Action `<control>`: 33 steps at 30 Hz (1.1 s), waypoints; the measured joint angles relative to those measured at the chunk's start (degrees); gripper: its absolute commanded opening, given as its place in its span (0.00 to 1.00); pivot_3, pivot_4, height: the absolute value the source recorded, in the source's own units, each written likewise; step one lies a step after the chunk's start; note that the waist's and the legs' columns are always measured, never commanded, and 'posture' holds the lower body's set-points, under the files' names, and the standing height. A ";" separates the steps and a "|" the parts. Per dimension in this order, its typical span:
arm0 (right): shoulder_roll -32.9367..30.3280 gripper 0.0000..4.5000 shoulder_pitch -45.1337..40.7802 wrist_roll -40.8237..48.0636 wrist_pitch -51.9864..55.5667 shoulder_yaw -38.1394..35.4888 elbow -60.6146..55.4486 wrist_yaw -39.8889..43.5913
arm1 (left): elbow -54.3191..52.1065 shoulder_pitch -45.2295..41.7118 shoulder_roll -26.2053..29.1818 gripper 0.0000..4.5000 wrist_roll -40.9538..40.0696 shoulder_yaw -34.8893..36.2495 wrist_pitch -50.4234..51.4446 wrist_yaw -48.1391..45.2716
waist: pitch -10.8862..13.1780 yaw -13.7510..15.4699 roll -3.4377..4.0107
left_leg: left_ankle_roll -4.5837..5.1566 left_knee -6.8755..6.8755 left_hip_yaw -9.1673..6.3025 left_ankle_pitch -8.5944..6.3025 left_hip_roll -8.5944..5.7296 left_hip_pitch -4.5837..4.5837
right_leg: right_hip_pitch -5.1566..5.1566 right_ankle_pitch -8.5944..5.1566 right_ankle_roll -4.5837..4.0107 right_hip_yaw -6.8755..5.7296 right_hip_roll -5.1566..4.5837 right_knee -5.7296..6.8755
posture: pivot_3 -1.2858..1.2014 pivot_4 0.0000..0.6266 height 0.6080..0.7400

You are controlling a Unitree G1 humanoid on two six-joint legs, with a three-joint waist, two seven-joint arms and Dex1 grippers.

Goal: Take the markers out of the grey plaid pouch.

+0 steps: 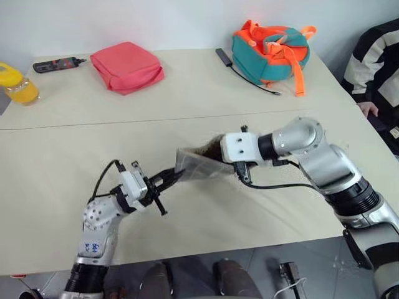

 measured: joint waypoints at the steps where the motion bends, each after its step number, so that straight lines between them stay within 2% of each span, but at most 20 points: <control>1: 0.00 0.01 0.00 -0.73 -0.01 0.12 0.30 0.04 | 0.02 0.88 -0.84 0.00 -0.75 -0.50 0.44 -0.23 | 0.00 0.00 0.00 | 0.02 0.05 0.00 0.01 -0.01 0.01 | 0.05 0.00 0.00 0.01 0.00 -0.02 | 0.52 0.24 1.00; 4: -0.08 0.01 1.15 -3.51 -0.66 1.60 0.35 0.21 | 0.15 3.36 -1.07 0.00 -0.78 -2.49 0.63 -1.93 | 0.00 0.05 0.00 | 0.05 0.08 0.00 0.03 -0.01 0.05 | 0.12 0.02 -0.04 0.01 0.03 -0.06 | 0.52 0.24 1.00; 10: 1.09 0.01 2.62 -7.21 -2.48 2.97 2.14 -0.83 | 2.43 3.48 -2.23 0.00 -1.82 -1.61 1.32 -2.25 | 0.00 -0.02 0.00 | 0.06 0.07 0.03 0.03 -0.02 0.06 | 0.11 0.02 -0.05 0.05 0.04 -0.06 | 0.52 0.24 1.00; 13: 2.89 0.14 2.23 -9.23 -3.95 3.50 4.02 -1.68 | 3.62 3.48 -3.31 0.00 -3.79 -0.96 3.39 -1.99 | 0.00 -0.13 0.00 | 0.05 0.06 0.03 0.03 0.02 0.08 | 0.10 0.02 -0.05 0.05 0.09 -0.04 | 0.52 0.24 1.00; 19: 4.87 0.56 2.19 -10.81 -4.92 3.66 5.09 -2.18 | 4.02 3.12 -4.51 0.00 -6.02 0.56 6.31 -2.07 | 0.00 -0.01 0.00 | 0.05 0.07 0.03 0.03 0.01 0.08 | 0.11 0.02 -0.05 0.05 0.08 -0.04 | 0.52 0.24 1.00; 33: 10.52 0.56 -1.65 -13.41 -4.79 4.76 9.22 -1.73 | 3.29 0.89 -5.02 0.00 -17.80 4.82 22.61 -4.19 | -0.15 -0.01 0.26 | 0.04 0.09 0.02 0.04 -0.01 0.19 | 0.18 0.02 -0.05 0.05 0.08 0.04 | 0.52 0.24 1.00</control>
